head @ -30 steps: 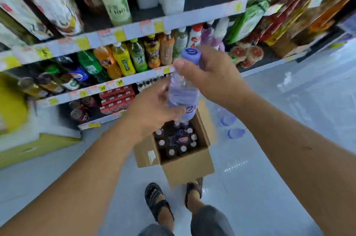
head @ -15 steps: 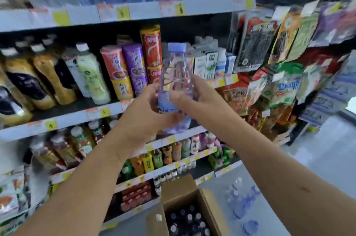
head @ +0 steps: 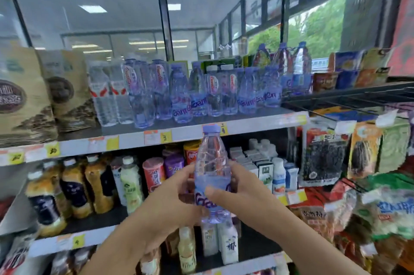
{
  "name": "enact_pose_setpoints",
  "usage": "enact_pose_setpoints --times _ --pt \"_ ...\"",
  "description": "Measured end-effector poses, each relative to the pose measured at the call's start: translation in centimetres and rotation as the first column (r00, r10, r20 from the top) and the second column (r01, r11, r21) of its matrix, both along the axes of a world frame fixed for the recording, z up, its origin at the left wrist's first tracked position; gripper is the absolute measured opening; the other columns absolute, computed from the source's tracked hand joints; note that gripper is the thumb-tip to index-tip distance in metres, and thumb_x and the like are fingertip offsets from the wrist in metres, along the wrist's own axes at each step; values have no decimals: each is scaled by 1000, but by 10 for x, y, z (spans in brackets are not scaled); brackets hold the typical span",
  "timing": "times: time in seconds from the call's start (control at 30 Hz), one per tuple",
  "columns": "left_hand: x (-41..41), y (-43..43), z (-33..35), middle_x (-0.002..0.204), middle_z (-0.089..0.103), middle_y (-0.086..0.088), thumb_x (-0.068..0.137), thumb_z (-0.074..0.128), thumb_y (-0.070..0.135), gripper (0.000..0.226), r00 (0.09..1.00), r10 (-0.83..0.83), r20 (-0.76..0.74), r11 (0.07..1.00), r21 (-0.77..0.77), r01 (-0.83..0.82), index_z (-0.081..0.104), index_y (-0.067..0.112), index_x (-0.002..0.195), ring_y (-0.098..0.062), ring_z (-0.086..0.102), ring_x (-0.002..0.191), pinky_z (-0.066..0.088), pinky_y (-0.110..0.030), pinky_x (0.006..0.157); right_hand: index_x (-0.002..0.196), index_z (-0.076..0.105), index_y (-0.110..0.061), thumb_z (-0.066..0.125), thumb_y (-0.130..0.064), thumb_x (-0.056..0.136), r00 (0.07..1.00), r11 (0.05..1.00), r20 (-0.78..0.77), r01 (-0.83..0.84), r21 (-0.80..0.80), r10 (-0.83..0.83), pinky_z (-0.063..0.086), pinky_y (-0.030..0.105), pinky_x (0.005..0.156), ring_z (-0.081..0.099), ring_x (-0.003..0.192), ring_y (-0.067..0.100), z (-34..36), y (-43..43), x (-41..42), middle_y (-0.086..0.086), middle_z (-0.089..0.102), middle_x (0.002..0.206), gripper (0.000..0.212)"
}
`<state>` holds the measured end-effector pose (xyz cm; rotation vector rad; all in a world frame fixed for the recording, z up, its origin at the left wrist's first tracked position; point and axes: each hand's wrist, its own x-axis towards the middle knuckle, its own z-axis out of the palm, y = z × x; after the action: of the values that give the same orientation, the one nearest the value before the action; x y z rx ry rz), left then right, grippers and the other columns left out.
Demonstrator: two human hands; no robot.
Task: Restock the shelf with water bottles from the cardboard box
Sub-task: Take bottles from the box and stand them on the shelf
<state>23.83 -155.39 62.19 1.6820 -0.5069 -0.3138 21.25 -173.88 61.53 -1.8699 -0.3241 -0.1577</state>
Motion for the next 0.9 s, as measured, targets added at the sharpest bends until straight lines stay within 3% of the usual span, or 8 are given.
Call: enact_pose_setpoints --times 0.13,0.27,0.33,0.43,0.53,0.67,0.8,0.9 --pt "13 -15 5 118 69 -2 68 71 0 66 999 33 -42 999 5 -33 65 46 114 -31 68 99 58 -47 80 111 60 -37 75 -39 79 1000 998 -1 -9 -69 9 58 31 82 69 88 4 8 -19 25 -13 72 100 35" --pt "28 -22 19 101 75 1 82 56 -14 68 991 132 -1 988 80 -131 71 51 96 -28 60 81 52 -42 72 114 61 -34 77 -31 81 997 997 -8 -74 -24 74 59 35 84 71 87 7 13 -26 45 -11 74 99 36" --pt "39 -20 27 97 75 1 83 53 -15 68 981 183 69 973 132 -191 71 46 105 -26 54 77 45 -40 66 113 63 -30 77 -25 82 995 995 -6 -96 7 96 59 32 83 72 87 8 20 -26 52 -10 75 98 35" --pt "57 -14 37 91 75 2 85 55 -16 61 958 256 130 955 118 -271 70 36 113 -26 59 81 47 -45 74 109 64 -28 77 -23 82 997 997 31 -73 -5 73 59 30 81 72 85 8 31 -22 67 -8 75 96 31" --pt "72 -9 46 89 76 -1 85 55 -16 65 964 213 159 968 103 -231 75 45 88 -26 54 80 41 -42 73 107 63 -29 77 -23 82 996 998 71 -56 -16 57 59 27 79 72 85 7 38 -15 82 -9 75 96 29" --pt "101 4 50 94 76 -5 86 52 -17 60 971 165 174 981 71 -179 73 39 95 -29 54 83 41 -44 77 102 64 -34 79 -22 81 994 1000 105 -13 -8 13 59 25 79 72 86 3 43 -2 104 -15 75 94 29" --pt "127 15 62 97 76 -1 88 54 -14 53 974 138 179 986 63 -152 75 35 93 -21 64 86 50 -46 88 110 65 -30 80 -32 76 989 997 135 69 -38 -63 58 44 87 73 89 11 53 12 128 -7 75 99 38" --pt "148 18 77 95 76 2 87 58 -12 45 979 124 163 991 24 -130 71 28 101 -20 66 89 51 -43 89 112 64 -26 80 -32 79 984 995 162 88 -54 -78 57 46 89 73 90 13 68 17 148 -5 76 99 37"
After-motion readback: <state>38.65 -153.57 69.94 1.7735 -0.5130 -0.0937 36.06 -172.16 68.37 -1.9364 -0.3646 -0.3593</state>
